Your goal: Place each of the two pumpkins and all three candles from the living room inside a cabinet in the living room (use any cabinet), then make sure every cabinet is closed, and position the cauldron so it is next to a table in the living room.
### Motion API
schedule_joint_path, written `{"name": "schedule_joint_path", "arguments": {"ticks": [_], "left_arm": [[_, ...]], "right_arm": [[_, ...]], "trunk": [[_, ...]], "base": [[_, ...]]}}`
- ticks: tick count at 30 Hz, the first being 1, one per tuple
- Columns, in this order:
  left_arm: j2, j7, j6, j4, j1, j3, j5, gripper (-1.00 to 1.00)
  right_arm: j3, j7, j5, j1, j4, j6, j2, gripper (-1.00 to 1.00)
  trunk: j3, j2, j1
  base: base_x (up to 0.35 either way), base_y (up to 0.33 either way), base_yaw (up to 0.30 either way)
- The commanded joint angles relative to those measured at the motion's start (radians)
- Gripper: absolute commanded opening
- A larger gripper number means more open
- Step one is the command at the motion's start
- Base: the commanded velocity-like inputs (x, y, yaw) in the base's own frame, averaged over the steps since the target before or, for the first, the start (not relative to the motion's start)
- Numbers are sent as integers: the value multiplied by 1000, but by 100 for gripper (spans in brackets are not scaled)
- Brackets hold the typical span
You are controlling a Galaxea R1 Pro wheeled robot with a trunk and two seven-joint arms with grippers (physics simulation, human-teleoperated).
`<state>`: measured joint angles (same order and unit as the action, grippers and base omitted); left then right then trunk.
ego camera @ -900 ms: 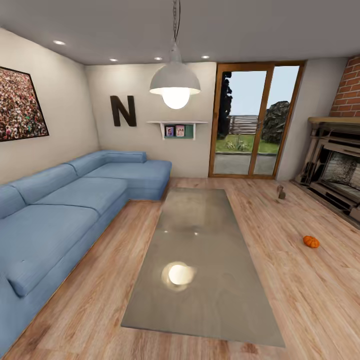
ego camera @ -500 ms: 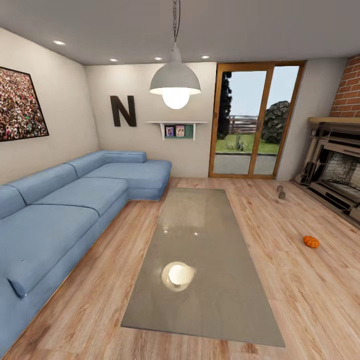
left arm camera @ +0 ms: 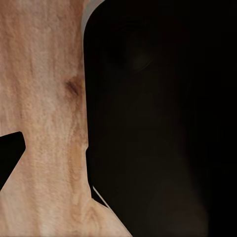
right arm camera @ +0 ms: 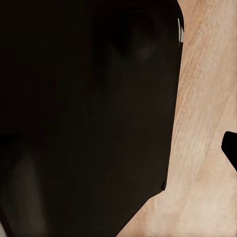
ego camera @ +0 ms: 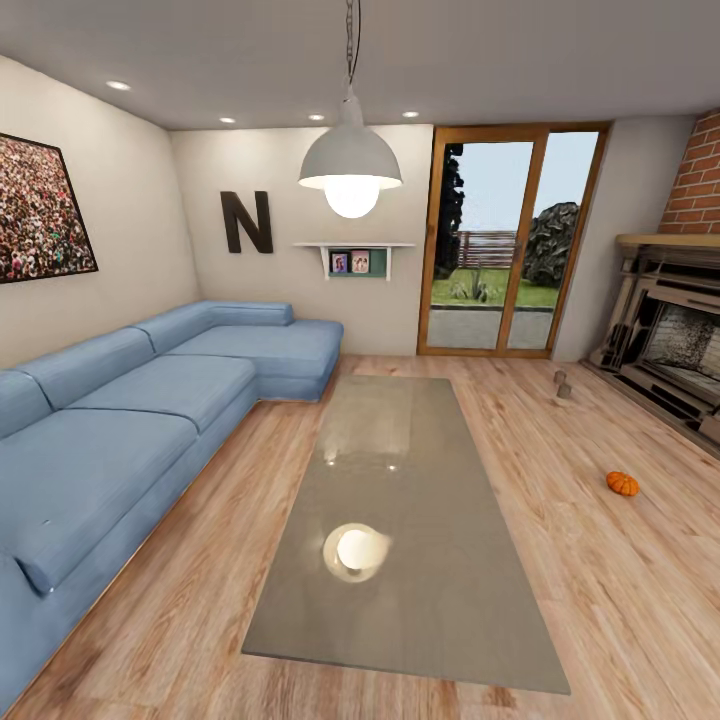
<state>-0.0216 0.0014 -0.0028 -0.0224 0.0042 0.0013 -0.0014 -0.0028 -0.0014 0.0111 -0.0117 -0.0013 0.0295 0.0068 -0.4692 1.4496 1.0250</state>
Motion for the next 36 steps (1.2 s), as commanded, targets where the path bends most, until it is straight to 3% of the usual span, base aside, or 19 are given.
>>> {"name": "schedule_joint_path", "arguments": {"ticks": [1,8,16,36], "left_arm": [[-1,0,0,-2,0,0,0,100],[0,0,0,-2,0,0,0,100],[-1,0,0,-2,0,0,0,100],[0,0,0,-1,0,0,0,100]], "right_arm": [[-1,0,1,-1,0,3,0,100],[-3,0,1,-1,0,1,-1,100],[-5,-2,0,-1,0,-52,-1,100],[-2,0,2,-1,0,-62,1,100]], "trunk": [[-1,0,0],[-1,0,0],[-1,0,0],[-1,0,0]], "base": [[0,0,0],[0,0,0],[0,0,0],[0,0,0]]}}
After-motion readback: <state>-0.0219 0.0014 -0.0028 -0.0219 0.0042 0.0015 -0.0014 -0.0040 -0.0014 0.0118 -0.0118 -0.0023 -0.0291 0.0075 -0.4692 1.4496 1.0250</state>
